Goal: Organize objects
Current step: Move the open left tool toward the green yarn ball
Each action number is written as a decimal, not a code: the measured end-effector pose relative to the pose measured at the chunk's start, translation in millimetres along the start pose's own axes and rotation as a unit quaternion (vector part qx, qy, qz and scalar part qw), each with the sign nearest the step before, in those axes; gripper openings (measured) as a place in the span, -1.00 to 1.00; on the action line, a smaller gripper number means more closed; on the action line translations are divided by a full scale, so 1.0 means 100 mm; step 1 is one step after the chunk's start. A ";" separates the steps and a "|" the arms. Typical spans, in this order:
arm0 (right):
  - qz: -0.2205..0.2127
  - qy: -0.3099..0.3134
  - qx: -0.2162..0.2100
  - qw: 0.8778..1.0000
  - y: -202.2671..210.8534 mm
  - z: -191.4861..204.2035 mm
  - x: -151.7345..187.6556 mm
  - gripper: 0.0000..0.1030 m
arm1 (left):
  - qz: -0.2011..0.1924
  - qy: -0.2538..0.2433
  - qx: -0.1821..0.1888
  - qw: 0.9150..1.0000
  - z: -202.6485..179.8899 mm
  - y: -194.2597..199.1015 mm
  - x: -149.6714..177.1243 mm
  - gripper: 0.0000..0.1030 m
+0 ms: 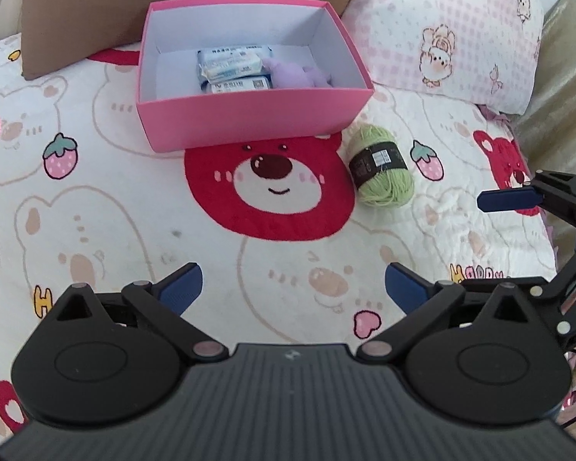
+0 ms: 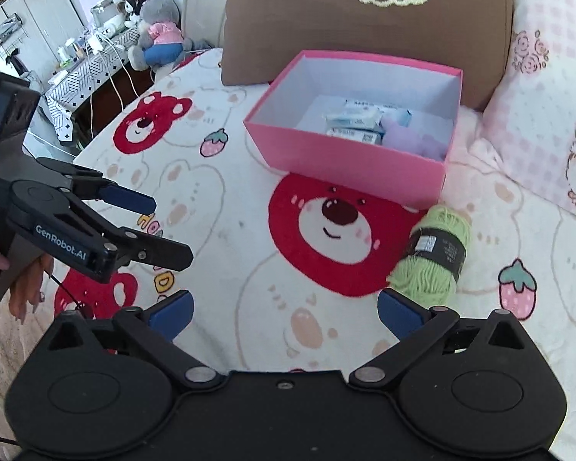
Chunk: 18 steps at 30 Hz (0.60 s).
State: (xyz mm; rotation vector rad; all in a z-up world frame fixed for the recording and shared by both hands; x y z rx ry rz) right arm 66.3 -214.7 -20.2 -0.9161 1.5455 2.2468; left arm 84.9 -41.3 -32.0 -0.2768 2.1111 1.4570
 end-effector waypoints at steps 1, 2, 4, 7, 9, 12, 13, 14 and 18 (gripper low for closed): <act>0.000 -0.002 0.000 1.000 -0.01 -0.02 0.01 1.00 | 0.000 0.001 0.001 1.000 -0.01 -0.02 0.00 1.00; 0.000 -0.003 0.002 1.000 -0.01 -0.04 0.02 1.00 | 0.002 0.001 0.001 1.000 -0.01 -0.04 0.01 1.00; -0.002 -0.006 0.006 1.000 -0.02 -0.09 0.05 1.00 | 0.008 -0.001 0.001 1.000 -0.02 -0.08 0.03 1.00; -0.007 -0.008 0.015 1.000 -0.04 -0.14 0.07 1.00 | 0.015 -0.002 -0.001 1.000 -0.03 -0.16 0.06 1.00; -0.011 -0.006 0.017 1.000 -0.05 -0.17 0.08 1.00 | 0.019 -0.001 -0.001 1.000 -0.04 -0.21 0.08 1.00; -0.016 -0.008 0.014 1.000 -0.09 -0.26 0.11 1.00 | 0.020 0.004 -0.003 1.000 -0.02 -0.26 0.11 1.00; -0.017 -0.008 0.010 1.000 -0.10 -0.28 0.12 1.00 | 0.021 0.006 -0.005 1.000 -0.01 -0.28 0.11 1.00; -0.020 -0.008 0.010 1.000 -0.11 -0.31 0.13 1.00 | 0.023 0.008 -0.006 1.000 -0.01 -0.30 0.12 1.00; -0.060 0.029 0.044 0.997 -0.11 -0.39 0.14 1.00 | 0.020 0.014 -0.022 0.999 0.04 -0.39 0.14 1.00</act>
Point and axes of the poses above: each gripper's, at about its wrist camera, not at the fingertips, and y roughly against the way its jaws point, z to its left, x to its underside, the point moved 6 cm from there along -y, roughly the way its jaws point, and after that the axes turned 8 degrees about -z, right-handed, at the moved point
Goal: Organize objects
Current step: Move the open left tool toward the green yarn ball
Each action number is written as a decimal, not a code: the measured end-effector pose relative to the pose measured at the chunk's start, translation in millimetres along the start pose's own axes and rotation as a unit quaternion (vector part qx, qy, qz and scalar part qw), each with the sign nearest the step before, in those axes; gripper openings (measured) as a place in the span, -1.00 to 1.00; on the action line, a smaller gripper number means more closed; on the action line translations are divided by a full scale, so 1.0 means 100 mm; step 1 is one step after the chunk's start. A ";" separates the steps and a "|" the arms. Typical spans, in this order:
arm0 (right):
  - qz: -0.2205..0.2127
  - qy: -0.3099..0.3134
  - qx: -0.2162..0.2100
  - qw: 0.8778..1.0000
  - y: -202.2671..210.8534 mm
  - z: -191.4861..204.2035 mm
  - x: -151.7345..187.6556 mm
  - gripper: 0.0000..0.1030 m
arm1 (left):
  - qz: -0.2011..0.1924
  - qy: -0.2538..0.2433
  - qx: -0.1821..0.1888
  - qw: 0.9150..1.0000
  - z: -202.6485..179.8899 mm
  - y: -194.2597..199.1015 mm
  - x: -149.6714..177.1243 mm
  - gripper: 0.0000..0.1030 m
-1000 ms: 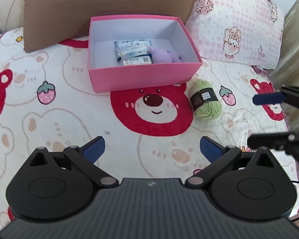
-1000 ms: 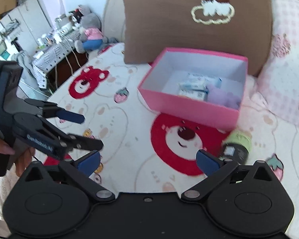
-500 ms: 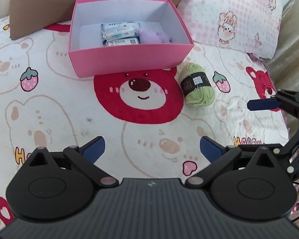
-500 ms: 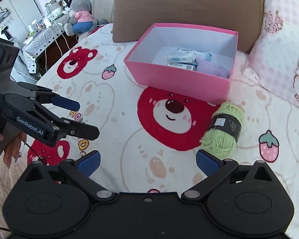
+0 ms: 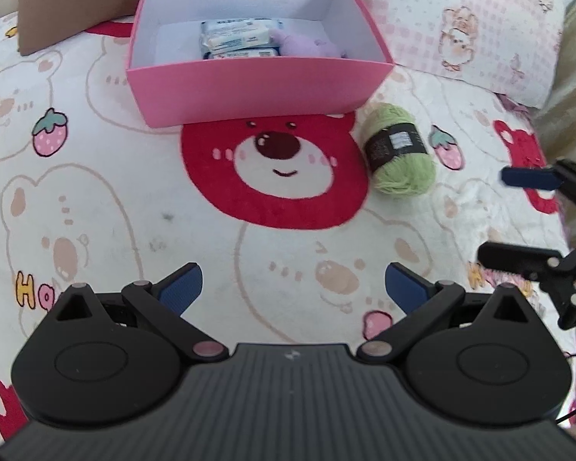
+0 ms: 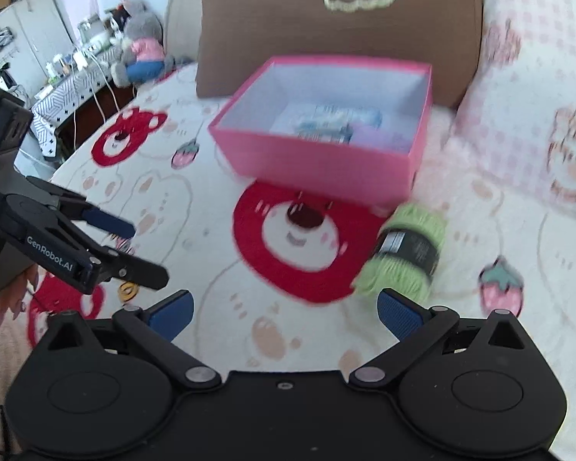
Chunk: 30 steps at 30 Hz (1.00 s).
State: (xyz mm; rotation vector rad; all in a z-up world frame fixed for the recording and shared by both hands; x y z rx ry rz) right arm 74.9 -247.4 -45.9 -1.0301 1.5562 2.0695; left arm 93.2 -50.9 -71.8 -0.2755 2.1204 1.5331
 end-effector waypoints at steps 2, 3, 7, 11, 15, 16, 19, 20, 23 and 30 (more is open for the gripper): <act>-0.001 0.020 0.045 0.999 -0.04 -0.06 0.03 1.00 | 0.000 -0.004 -0.006 1.000 0.01 -0.05 0.00 1.00; -0.001 0.026 0.063 0.998 -0.06 -0.10 0.05 1.00 | -0.002 -0.005 -0.006 1.000 0.00 -0.08 -0.01 1.00; 0.007 0.010 0.077 0.997 -0.17 -0.26 0.13 1.00 | -0.006 -0.010 -0.006 1.000 -0.03 -0.14 -0.03 1.00; 0.005 0.017 0.089 0.996 -0.23 -0.33 0.20 1.00 | -0.011 0.001 0.000 1.000 -0.06 -0.21 -0.06 1.00; 0.001 0.019 0.088 0.996 -0.28 -0.33 0.26 1.00 | -0.013 0.006 0.007 1.000 -0.13 -0.31 -0.09 1.00; -0.001 0.022 0.091 0.996 -0.28 -0.32 0.26 1.00 | -0.015 0.005 0.009 1.000 -0.15 -0.33 -0.09 1.00; -0.003 0.041 0.107 0.993 -0.34 -0.31 0.30 1.00 | -0.018 0.001 0.016 1.000 -0.21 -0.40 -0.11 1.00; -0.003 0.043 0.111 0.993 -0.35 -0.32 0.31 1.00 | -0.019 0.001 0.019 1.000 -0.23 -0.42 -0.12 1.00; -0.002 0.034 0.096 0.995 -0.44 -0.35 0.34 1.00 | -0.027 0.004 0.030 0.999 -0.27 -0.48 -0.17 1.00; -0.024 0.057 0.072 0.995 -0.62 -0.27 0.38 0.98 | -0.053 -0.021 0.045 0.997 -0.39 -0.67 -0.26 1.00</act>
Point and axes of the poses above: each gripper's, at about its wrist camera, not at the fingertips, and y roughly against the way its jaws point, z to its left, x to its underside, the point moved 6 cm from there along -y, roughly the way its jaws point, and after that the axes turned 8 degrees about -z, right-handed, at the moved point
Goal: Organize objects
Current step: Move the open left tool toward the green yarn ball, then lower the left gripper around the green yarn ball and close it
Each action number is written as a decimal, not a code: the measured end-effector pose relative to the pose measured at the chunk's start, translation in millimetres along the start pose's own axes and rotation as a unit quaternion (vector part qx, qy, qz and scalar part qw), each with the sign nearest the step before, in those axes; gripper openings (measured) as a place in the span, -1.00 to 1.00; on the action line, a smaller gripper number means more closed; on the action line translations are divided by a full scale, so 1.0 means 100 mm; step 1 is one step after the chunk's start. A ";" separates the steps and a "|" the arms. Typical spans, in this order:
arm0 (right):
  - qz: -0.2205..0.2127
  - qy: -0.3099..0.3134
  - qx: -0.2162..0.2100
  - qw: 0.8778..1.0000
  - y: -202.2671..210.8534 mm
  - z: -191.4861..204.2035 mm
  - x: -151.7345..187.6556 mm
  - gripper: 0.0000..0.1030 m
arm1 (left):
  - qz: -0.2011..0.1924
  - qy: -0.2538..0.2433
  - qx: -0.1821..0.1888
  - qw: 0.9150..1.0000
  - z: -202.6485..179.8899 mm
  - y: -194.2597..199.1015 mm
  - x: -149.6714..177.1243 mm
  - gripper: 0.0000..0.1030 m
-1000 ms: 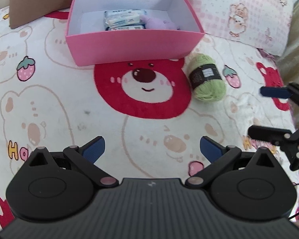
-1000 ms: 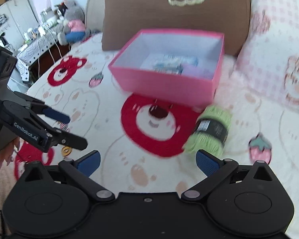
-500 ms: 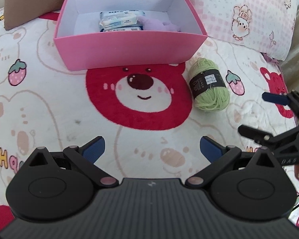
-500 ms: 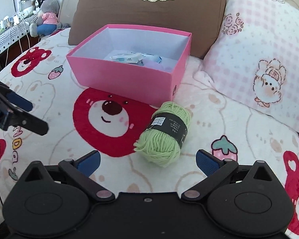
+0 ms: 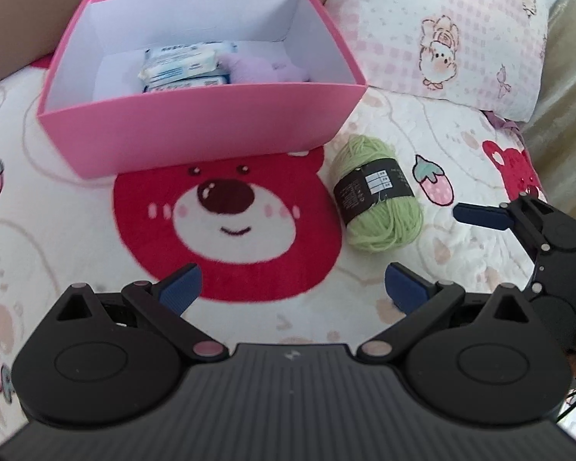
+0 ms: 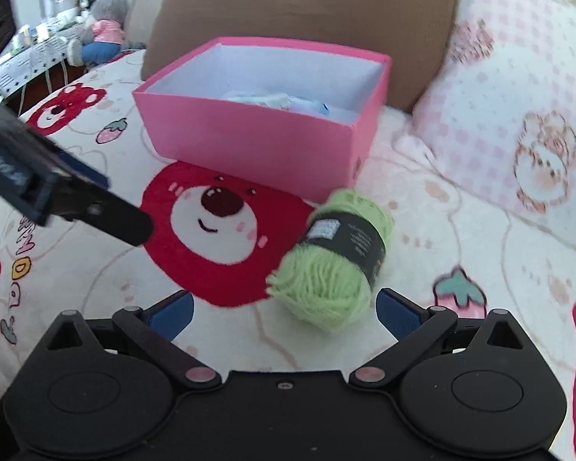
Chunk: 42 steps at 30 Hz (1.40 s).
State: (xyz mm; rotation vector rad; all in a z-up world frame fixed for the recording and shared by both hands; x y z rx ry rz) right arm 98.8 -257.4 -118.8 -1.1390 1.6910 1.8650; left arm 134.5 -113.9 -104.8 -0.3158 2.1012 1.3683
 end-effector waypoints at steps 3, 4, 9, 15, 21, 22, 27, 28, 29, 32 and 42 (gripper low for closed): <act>0.000 0.020 0.002 1.000 -0.08 0.05 0.00 0.98 | -0.007 0.015 0.016 1.000 -0.01 -0.11 -0.02 1.00; 0.001 0.022 0.004 1.000 -0.11 0.06 0.00 0.98 | -0.008 0.016 0.017 1.000 -0.01 -0.14 -0.02 1.00; -0.021 -0.007 -0.009 1.000 -0.15 0.00 0.00 0.95 | 0.005 0.028 0.029 0.999 -0.03 -0.37 0.01 1.00; -0.014 -0.038 -0.013 0.999 -0.23 -0.08 0.04 0.96 | 0.002 0.035 0.055 0.998 -0.06 -0.53 -0.03 0.98; -0.049 -0.065 0.029 0.996 -0.24 -0.24 -0.01 0.97 | -0.014 0.069 0.094 0.993 -0.09 -0.63 -0.13 0.98; -0.056 -0.065 0.038 0.996 -0.23 -0.24 -0.02 0.97 | -0.017 0.075 0.102 0.992 -0.10 -0.65 -0.14 0.97; -0.043 -0.052 0.035 0.997 -0.30 -0.19 -0.01 0.97 | -0.048 0.081 0.128 0.987 -0.16 -0.72 -0.20 0.95; -0.036 -0.050 0.039 0.997 -0.33 -0.17 0.01 0.97 | -0.046 0.075 0.123 0.988 -0.17 -0.75 -0.20 0.94; -0.033 -0.049 0.041 0.997 -0.36 -0.17 0.02 0.96 | -0.044 0.069 0.122 0.989 -0.19 -0.77 -0.21 0.94; -0.023 -0.053 0.050 0.997 -0.42 -0.17 0.05 0.93 | -0.043 0.067 0.134 0.988 -0.22 -0.84 -0.21 0.94; 0.022 -0.101 0.077 0.992 -0.65 -0.33 0.15 0.88 | 0.011 0.111 0.183 0.977 -0.25 -1.24 -0.16 0.53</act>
Point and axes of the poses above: each gripper's, at about its wrist camera, not at the fingertips, and y roughly against the way its jaws point, z to its left, x to its underside, the point moved 6 cm from there along -y, roughly the way its jaws point, and after that the axes turned 8 degrees about -z, right-handed, at the moved point
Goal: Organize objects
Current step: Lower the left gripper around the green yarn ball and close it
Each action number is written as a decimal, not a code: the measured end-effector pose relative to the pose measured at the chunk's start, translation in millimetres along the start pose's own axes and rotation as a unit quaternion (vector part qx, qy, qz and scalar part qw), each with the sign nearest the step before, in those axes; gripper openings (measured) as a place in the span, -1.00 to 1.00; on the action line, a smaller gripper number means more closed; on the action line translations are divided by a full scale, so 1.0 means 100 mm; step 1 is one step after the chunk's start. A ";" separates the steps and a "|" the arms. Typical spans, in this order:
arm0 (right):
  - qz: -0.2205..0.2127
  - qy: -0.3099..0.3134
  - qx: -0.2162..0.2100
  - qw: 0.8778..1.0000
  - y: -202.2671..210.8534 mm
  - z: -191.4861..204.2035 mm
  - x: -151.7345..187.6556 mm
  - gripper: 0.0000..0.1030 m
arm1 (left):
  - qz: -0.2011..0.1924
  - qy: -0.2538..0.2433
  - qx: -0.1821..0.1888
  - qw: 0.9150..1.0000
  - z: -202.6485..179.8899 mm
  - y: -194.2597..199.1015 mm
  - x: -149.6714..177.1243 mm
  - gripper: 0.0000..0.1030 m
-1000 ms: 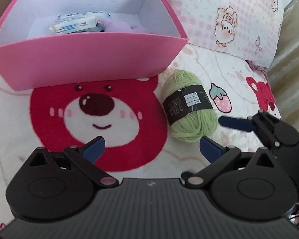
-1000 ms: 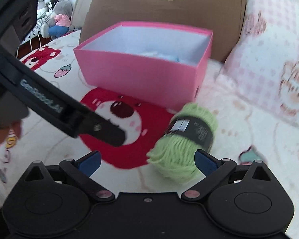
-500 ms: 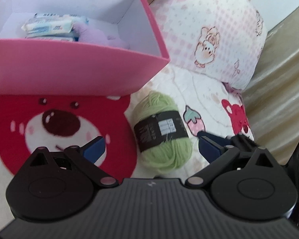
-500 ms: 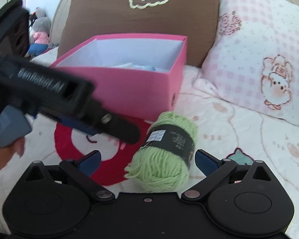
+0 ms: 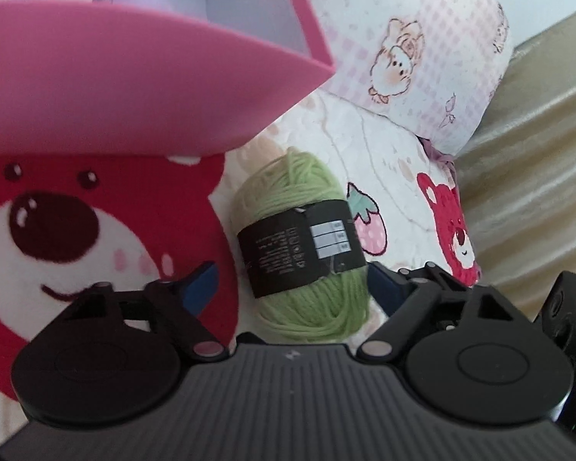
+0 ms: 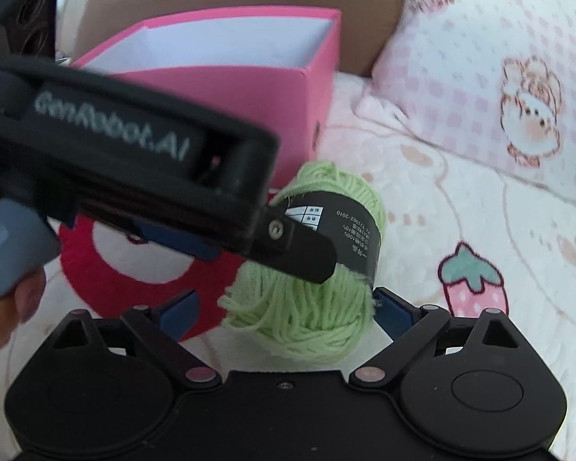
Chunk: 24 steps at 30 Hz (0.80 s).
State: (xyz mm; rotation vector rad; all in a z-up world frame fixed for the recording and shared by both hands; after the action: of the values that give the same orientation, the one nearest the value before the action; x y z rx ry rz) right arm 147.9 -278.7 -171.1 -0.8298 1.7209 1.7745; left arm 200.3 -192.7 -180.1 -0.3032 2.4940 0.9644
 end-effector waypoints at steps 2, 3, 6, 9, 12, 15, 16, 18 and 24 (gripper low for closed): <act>-0.002 -0.026 0.008 1.000 -0.01 -0.10 -0.01 0.85 | 0.007 0.007 -0.009 1.000 0.04 -0.04 0.01 0.57; -0.001 -0.038 0.010 0.999 -0.02 -0.14 -0.01 0.85 | 0.005 0.009 -0.010 1.000 0.05 -0.05 0.00 0.57; 0.010 -0.070 -0.015 0.997 -0.04 -0.21 0.01 0.62 | -0.004 0.001 -0.011 1.000 0.05 -0.04 0.00 0.56; 0.011 -0.068 -0.027 0.997 -0.03 -0.19 0.02 0.50 | -0.007 -0.001 -0.011 1.000 0.06 -0.05 0.01 0.51; 0.016 -0.065 -0.029 0.997 -0.04 -0.18 0.04 0.48 | -0.004 0.003 -0.012 1.000 0.09 -0.09 0.04 0.51; 0.022 -0.082 -0.032 0.996 -0.09 -0.23 0.07 0.46 | -0.007 0.012 -0.015 1.000 0.11 -0.14 0.05 0.51; 0.020 -0.089 -0.033 0.995 -0.10 -0.24 0.07 0.46 | -0.010 0.011 -0.017 1.000 0.11 -0.14 0.05 0.50; 0.015 -0.092 -0.031 0.995 -0.08 -0.24 0.06 0.45 | -0.018 0.005 -0.015 1.000 0.08 -0.14 0.05 0.39; -0.002 -0.059 -0.021 0.998 -0.01 -0.16 0.04 0.35 | -0.034 0.017 0.015 0.999 0.01 -0.07 0.05 0.04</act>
State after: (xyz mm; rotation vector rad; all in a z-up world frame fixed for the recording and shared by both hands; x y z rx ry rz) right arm 146.8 -294.6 -174.9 -0.7287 1.6107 1.8249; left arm 198.7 -197.4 -187.4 -0.3957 2.5088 0.8996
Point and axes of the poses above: each gripper's, at about its wrist camera, not at the fingertips, and y roughly against the way its jaws point, z to its left, x to its underside, the point moved 6 cm from there along -y, roughly the way its jaws point, and after that the axes turned 8 degrees about -z, right-handed, at the moved point
